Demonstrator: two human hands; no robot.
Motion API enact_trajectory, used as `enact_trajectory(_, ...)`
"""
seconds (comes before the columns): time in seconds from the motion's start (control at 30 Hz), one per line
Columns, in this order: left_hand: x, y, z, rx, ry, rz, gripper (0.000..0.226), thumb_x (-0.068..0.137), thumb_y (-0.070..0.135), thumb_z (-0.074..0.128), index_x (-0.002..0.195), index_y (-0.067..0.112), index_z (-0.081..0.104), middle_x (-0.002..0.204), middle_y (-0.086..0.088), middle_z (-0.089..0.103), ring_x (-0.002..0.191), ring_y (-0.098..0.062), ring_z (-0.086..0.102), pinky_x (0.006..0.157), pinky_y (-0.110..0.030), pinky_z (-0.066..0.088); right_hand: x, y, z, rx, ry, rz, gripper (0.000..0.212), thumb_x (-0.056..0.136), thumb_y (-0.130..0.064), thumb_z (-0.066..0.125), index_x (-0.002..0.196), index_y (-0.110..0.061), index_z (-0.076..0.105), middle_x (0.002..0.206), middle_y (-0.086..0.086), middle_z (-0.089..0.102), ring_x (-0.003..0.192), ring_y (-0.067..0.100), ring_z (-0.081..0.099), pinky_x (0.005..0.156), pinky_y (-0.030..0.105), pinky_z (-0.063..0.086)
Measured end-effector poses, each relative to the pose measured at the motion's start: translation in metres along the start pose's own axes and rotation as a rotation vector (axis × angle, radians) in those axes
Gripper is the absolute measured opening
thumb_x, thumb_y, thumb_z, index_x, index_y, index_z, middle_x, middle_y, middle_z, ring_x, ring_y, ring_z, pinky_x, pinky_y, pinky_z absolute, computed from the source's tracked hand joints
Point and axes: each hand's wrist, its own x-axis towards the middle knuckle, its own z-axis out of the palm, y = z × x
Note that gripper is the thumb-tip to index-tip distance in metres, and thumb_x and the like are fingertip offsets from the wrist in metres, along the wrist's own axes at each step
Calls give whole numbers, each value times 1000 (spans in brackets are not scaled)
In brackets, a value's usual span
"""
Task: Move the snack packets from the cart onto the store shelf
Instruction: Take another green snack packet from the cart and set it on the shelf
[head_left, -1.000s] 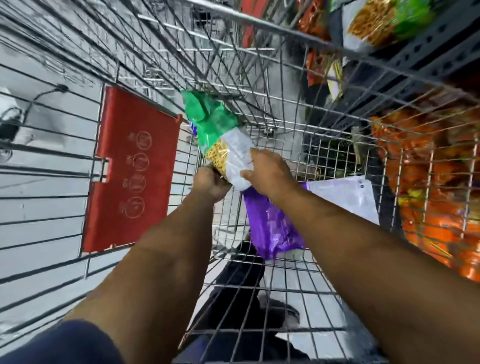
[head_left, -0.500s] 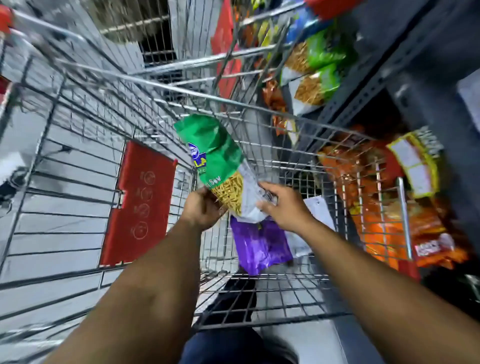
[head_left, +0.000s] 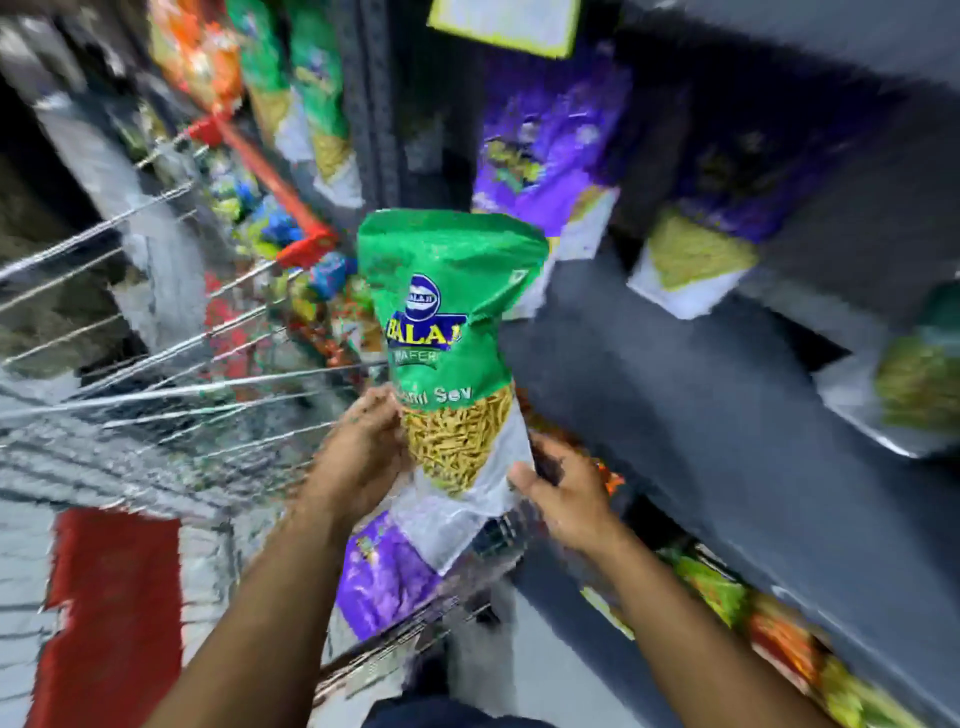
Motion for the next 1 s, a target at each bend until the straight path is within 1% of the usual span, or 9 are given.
enact_trajectory(0.13, 8, -9, 92, 107, -190, 42, 36, 67, 24, 77, 100, 14, 68, 83, 1, 75, 63, -9, 66, 56, -26, 47, -48, -18, -63, 63, 282, -35, 28, 86, -2, 57, 94, -28, 65, 85, -17, 73, 81, -1, 62, 76, 20, 49)
enact_trajectory(0.23, 14, -37, 154, 155, -258, 56, 25, 86, 12, 60, 109, 6, 65, 76, 1, 75, 58, -7, 65, 52, -21, 50, -84, -16, -105, 25, 486, -83, 29, 84, -8, 57, 97, -32, 67, 100, -7, 70, 91, -1, 61, 85, 17, 47)
enact_trajectory(0.3, 14, -65, 194, 158, -293, 43, 26, 90, -2, 49, 113, -2, 61, 81, -2, 75, 69, -13, 67, 66, -26, 57, -107, -7, -130, 55, 590, -69, 25, 85, -10, 57, 99, -28, 68, 101, -3, 70, 93, 8, 62, 87, 26, 48)
enact_trajectory(0.37, 12, -95, 229, 174, -323, 40, 23, 90, -4, 48, 103, -2, 67, 88, -8, 75, 80, -21, 66, 83, -34, 54, -130, 5, -151, 39, 710, -67, 18, 90, -5, 54, 92, -17, 67, 89, -2, 70, 82, 10, 60, 75, 21, 47)
enact_trajectory(0.5, 7, -155, 284, 205, -329, -47, 26, 90, -6, 48, 111, -9, 62, 106, -20, 69, 95, -25, 62, 90, -37, 51, -164, 30, -187, 12, 907, -7, 22, 94, -7, 49, 82, -17, 63, 79, -4, 65, 72, 4, 54, 62, 11, 43)
enact_trajectory(0.63, 1, -194, 316, 193, -296, -72, 24, 92, -3, 51, 112, -3, 64, 86, 0, 76, 78, -10, 68, 72, -24, 57, -175, 51, -219, -130, 1049, 48, 17, 95, -16, 48, 93, -10, 64, 89, 7, 67, 86, 20, 59, 76, 30, 42)
enact_trajectory(0.7, -2, -201, 325, 207, -289, -76, 24, 93, -2, 51, 112, 0, 65, 86, 4, 76, 77, -7, 69, 69, -21, 56, -179, 51, -232, -235, 1083, 86, 18, 96, -14, 47, 96, -5, 62, 92, 13, 67, 87, 22, 58, 71, 28, 36)
enact_trajectory(0.83, -1, -203, 325, 283, -294, -58, 27, 93, 0, 51, 115, 5, 65, 105, -6, 72, 93, -13, 67, 85, -27, 55, -182, 54, -243, -338, 1099, 142, 19, 96, -18, 46, 93, -5, 59, 87, 15, 66, 84, 31, 61, 67, 32, 36)
enact_trajectory(1.0, 9, -179, 286, 454, -357, 10, 30, 91, 1, 56, 118, 13, 63, 112, 0, 68, 102, -6, 63, 93, -17, 47, -186, 59, -218, -331, 1222, 3, 31, 94, -17, 47, 124, -17, 51, 106, 11, 65, 94, 27, 62, 82, 38, 49)
